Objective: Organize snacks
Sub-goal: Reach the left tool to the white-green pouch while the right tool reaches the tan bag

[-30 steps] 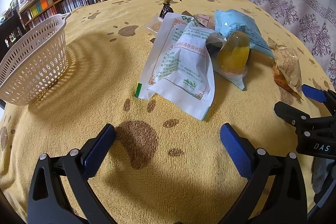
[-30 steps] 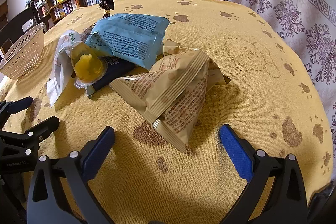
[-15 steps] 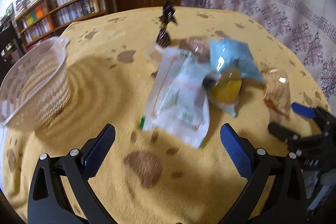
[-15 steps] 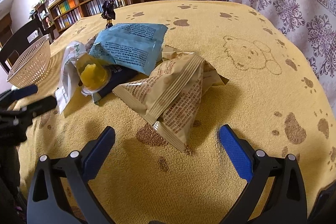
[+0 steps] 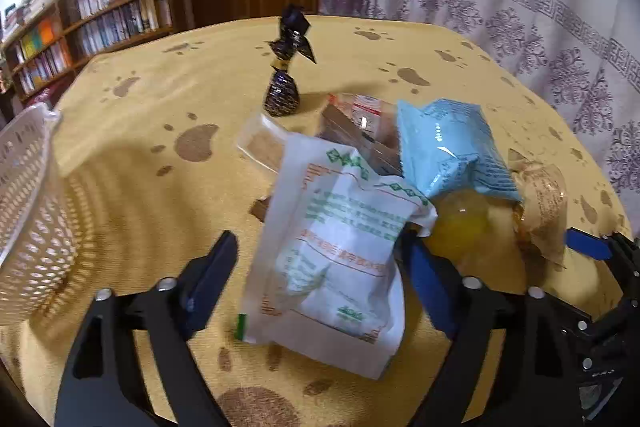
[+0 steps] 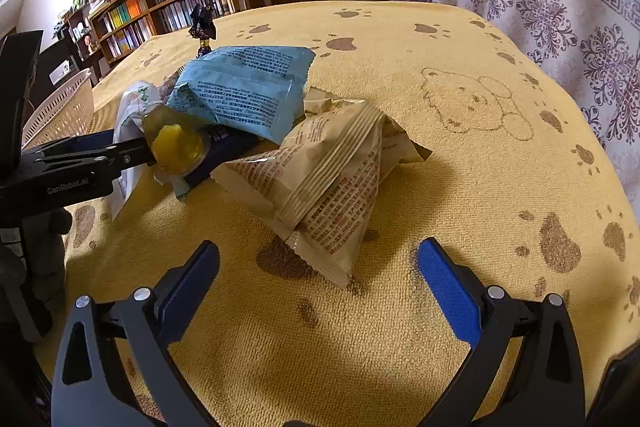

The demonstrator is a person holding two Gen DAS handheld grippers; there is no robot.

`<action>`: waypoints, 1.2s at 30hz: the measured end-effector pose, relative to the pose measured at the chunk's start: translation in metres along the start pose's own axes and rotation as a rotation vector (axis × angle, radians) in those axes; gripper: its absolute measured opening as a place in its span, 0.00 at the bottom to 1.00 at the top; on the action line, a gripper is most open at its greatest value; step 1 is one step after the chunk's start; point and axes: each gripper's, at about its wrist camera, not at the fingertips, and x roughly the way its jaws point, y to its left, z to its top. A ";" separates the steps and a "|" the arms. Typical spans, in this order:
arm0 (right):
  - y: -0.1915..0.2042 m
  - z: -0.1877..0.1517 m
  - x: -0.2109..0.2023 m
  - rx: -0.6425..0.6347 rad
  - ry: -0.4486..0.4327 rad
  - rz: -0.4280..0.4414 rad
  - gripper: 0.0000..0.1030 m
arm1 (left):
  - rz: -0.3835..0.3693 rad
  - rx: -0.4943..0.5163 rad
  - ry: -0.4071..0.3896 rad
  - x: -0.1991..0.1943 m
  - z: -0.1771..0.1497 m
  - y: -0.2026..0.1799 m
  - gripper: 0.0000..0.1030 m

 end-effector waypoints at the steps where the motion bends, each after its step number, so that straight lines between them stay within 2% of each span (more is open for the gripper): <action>1: 0.000 -0.001 0.000 0.000 0.000 -0.001 0.95 | -0.019 -0.004 0.000 0.000 -0.001 0.000 0.72; 5: 0.000 -0.001 -0.001 0.005 -0.003 0.007 0.95 | -0.040 -0.021 -0.007 -0.002 -0.003 0.005 0.52; 11: -0.008 0.002 -0.004 0.051 -0.001 0.030 0.95 | -0.050 -0.023 -0.025 -0.013 -0.006 0.005 0.44; 16: -0.021 0.010 -0.005 0.162 0.000 0.081 0.95 | -0.052 -0.033 -0.065 -0.032 -0.005 0.008 0.37; 20: -0.021 0.026 -0.005 0.191 -0.021 0.066 0.95 | -0.060 -0.040 -0.078 -0.040 -0.004 0.010 0.34; 23: -0.018 0.041 0.001 0.194 -0.026 0.013 0.95 | -0.055 -0.040 -0.097 -0.045 -0.004 0.012 0.34; 25: -0.016 0.049 0.012 0.202 -0.012 -0.015 0.89 | -0.062 -0.041 -0.102 -0.045 -0.005 0.014 0.34; 27: -0.014 0.053 0.019 0.206 0.004 -0.030 0.82 | -0.064 -0.040 -0.105 -0.044 -0.006 0.014 0.40; 29: -0.013 0.055 0.028 0.211 0.021 -0.049 0.75 | -0.055 -0.038 -0.093 -0.040 -0.007 0.013 0.63; 31: -0.011 0.053 0.033 0.206 0.029 -0.059 0.67 | -0.053 -0.040 -0.080 -0.034 -0.008 0.012 0.68; 36: -0.004 0.048 0.028 0.153 0.010 -0.099 0.54 | -0.064 -0.058 -0.015 -0.013 -0.013 0.014 0.68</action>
